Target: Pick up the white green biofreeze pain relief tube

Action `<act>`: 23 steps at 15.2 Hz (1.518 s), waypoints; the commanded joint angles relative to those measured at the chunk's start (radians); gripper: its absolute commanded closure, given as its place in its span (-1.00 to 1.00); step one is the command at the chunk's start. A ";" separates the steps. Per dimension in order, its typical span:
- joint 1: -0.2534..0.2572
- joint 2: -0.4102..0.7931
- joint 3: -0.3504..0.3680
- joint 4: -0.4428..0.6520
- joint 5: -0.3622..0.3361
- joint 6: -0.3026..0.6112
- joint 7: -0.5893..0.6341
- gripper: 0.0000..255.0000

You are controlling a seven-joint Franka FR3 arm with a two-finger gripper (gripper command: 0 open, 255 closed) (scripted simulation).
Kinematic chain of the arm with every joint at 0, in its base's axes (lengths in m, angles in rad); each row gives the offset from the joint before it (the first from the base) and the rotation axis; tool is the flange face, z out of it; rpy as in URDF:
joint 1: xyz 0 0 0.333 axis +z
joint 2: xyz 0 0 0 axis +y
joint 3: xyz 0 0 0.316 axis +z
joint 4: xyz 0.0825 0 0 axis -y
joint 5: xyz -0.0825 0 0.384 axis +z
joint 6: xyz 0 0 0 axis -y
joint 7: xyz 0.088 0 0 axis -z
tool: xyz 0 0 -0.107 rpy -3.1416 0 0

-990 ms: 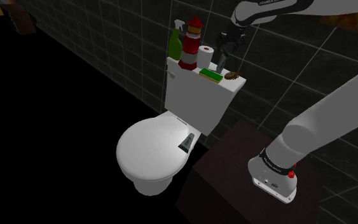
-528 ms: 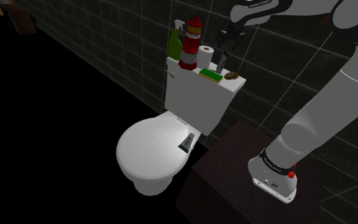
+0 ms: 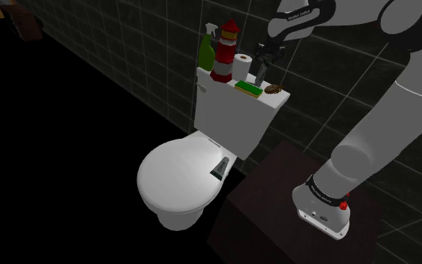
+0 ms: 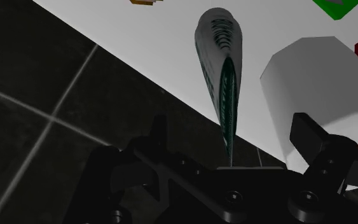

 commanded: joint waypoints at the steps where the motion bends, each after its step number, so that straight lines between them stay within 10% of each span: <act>1: -0.001 0.006 0.000 -0.005 0.001 0.012 0.000 -1.00; 2: -0.001 0.006 0.000 -0.005 0.001 0.012 0.000 -1.00; 3: -0.001 0.008 0.000 -0.004 0.001 0.012 0.000 1.00; 23: 0.003 -0.039 0.002 0.092 0.003 -0.129 -0.014 1.00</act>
